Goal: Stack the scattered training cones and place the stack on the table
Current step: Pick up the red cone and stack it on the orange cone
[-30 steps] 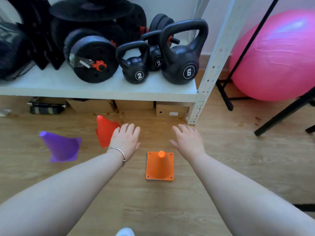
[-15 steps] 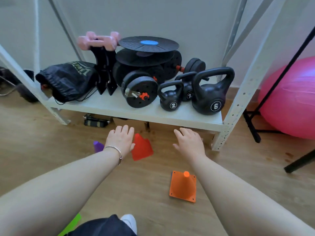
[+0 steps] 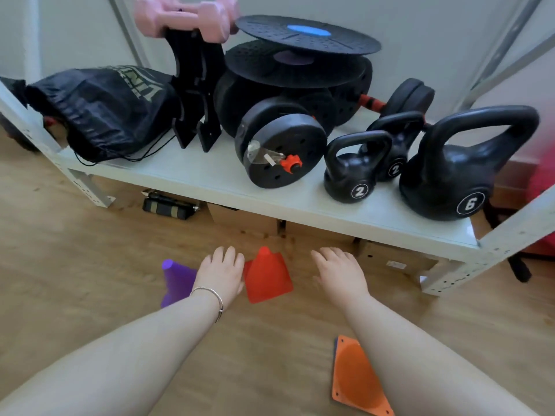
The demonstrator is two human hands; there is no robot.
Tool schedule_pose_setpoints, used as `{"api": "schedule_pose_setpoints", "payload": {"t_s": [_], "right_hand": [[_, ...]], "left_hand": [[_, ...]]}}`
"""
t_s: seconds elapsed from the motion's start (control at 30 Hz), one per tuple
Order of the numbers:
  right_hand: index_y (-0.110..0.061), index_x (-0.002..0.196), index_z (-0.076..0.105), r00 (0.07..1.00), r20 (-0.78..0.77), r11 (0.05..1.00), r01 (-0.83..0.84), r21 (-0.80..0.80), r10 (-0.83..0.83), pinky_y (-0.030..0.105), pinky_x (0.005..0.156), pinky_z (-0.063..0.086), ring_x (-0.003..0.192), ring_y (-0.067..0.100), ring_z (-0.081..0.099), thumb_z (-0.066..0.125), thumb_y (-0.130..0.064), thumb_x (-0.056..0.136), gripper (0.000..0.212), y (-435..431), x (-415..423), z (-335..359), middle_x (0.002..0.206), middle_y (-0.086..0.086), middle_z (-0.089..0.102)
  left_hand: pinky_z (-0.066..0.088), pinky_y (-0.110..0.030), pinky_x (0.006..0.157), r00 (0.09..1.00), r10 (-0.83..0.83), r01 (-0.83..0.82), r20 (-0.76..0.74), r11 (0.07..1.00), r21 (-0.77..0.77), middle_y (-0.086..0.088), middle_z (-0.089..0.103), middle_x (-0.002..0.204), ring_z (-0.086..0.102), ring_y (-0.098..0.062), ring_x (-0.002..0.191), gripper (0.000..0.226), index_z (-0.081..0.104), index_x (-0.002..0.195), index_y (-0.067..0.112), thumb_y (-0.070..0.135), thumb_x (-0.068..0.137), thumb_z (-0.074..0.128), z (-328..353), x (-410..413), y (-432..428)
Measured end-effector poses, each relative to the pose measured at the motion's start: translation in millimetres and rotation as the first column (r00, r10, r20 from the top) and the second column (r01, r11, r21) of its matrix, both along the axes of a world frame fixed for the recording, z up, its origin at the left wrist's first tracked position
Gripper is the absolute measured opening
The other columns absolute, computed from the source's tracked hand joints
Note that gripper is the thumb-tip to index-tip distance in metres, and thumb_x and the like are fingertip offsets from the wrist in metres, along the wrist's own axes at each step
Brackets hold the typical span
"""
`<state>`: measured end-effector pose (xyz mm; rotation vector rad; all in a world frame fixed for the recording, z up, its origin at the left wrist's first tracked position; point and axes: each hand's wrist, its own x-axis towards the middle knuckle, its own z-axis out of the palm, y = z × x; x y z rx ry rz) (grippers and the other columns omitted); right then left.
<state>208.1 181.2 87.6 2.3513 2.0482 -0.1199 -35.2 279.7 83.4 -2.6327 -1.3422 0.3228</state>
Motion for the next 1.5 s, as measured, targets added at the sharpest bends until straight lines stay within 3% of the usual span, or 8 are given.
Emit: {"api": "schedule_pose_setpoints", "payload": {"t_s": [0.23, 0.43, 0.57, 0.67, 0.83, 1.17, 1.33, 1.5], "right_hand": [[-0.024, 0.144, 0.035, 0.994, -0.105, 0.99, -0.018, -0.137, 0.003, 0.043, 0.107, 0.035, 0.129, 0.028, 0.045, 0.059, -0.035, 0.09, 0.061, 65, -13, -50, 0.142, 0.002, 0.049], [-0.026, 0.145, 0.033, 0.986, -0.165, 0.961, -0.076, -0.264, 0.033, 0.045, 0.113, 0.028, 0.136, 0.029, 0.039, 0.063, -0.033, 0.088, 0.065, 101, -20, -82, 0.15, 0.004, 0.041], [-0.027, 0.146, 0.032, 0.97, -0.239, 0.94, -0.121, -0.32, 0.043, 0.042, 0.108, 0.036, 0.131, 0.03, 0.045, 0.066, -0.037, 0.084, 0.071, 109, -23, -92, 0.147, 0.004, 0.045], [-0.029, 0.142, 0.035, 0.919, -0.388, 0.939, -0.076, -0.334, -0.064, 0.04, 0.095, 0.048, 0.117, 0.032, 0.056, 0.069, -0.035, 0.083, 0.069, 106, -28, -95, 0.135, 0.008, 0.056], [-0.032, 0.14, 0.036, 0.868, -0.475, 0.935, -0.037, -0.353, -0.145, 0.039, 0.091, 0.049, 0.112, 0.032, 0.056, 0.07, -0.035, 0.082, 0.067, 98, -31, -93, 0.124, 0.012, 0.06], [-0.033, 0.133, 0.039, 0.836, -0.532, 0.956, -0.034, -0.292, -0.133, 0.041, 0.088, 0.053, 0.108, 0.026, 0.062, 0.073, -0.043, 0.075, 0.068, 50, -20, -63, 0.123, 0.004, 0.064], [-0.032, 0.131, 0.041, 0.846, -0.523, 0.976, -0.014, -0.215, -0.103, 0.038, 0.085, 0.052, 0.106, 0.023, 0.062, 0.072, -0.044, 0.076, 0.064, 14, -10, -42, 0.119, 0.003, 0.065], [-0.029, 0.126, 0.046, 0.836, -0.535, 0.987, 0.044, -0.154, -0.121, 0.041, 0.093, 0.051, 0.114, 0.02, 0.06, 0.075, -0.042, 0.074, 0.061, -25, 10, -16, 0.124, 0.0, 0.064]], "left_hand": [[0.052, -0.033, 0.05, 1.0, -0.021, 0.019, -0.012, 0.992, -0.128, -0.01, 0.064, 0.088, 0.064, -0.029, 0.072, 0.074, 0.063, 0.102, 0.01, 0.047, 0.043, 0.087, -59, -2, 37], [0.049, -0.043, 0.081, 0.998, -0.017, 0.032, 0.054, 0.954, -0.297, -0.01, 0.05, 0.123, 0.055, -0.033, 0.109, 0.063, 0.036, 0.132, 0.01, 0.045, 0.084, 0.058, -83, 19, 48], [0.049, -0.045, 0.084, 0.99, 0.086, -0.034, 0.114, 0.918, -0.394, -0.012, 0.051, 0.125, 0.057, -0.034, 0.109, 0.062, 0.033, 0.13, 0.01, 0.046, 0.085, 0.057, -93, 25, 50], [0.049, -0.045, 0.081, 0.972, 0.18, -0.089, 0.151, 0.877, -0.473, -0.016, 0.053, 0.124, 0.059, -0.037, 0.106, 0.058, 0.031, 0.129, 0.008, 0.042, 0.088, 0.055, -94, 28, 49], [0.049, -0.045, 0.079, 0.958, 0.22, -0.09, 0.186, 0.84, -0.535, -0.02, 0.055, 0.119, 0.061, -0.04, 0.101, 0.051, 0.033, 0.122, 0.008, 0.039, 0.088, 0.056, -91, 25, 48], [0.048, -0.041, 0.095, 0.902, 0.216, 0.052, 0.374, 0.805, -0.591, -0.012, 0.051, 0.132, 0.056, -0.029, 0.116, 0.065, 0.032, 0.136, 0.018, 0.039, 0.082, 0.063, -66, 21, 21], [0.047, -0.04, 0.097, 0.866, 0.222, 0.1, 0.449, 0.802, -0.589, -0.007, 0.053, 0.129, 0.056, -0.024, 0.117, 0.062, 0.037, 0.133, 0.023, 0.039, 0.08, 0.065, -49, 29, -4], [0.046, -0.039, 0.099, 0.81, 0.206, 0.167, 0.549, 0.816, -0.553, -0.005, 0.056, 0.127, 0.056, -0.02, 0.115, 0.059, 0.041, 0.131, 0.023, 0.038, 0.079, 0.067, -27, 48, -35]]}}
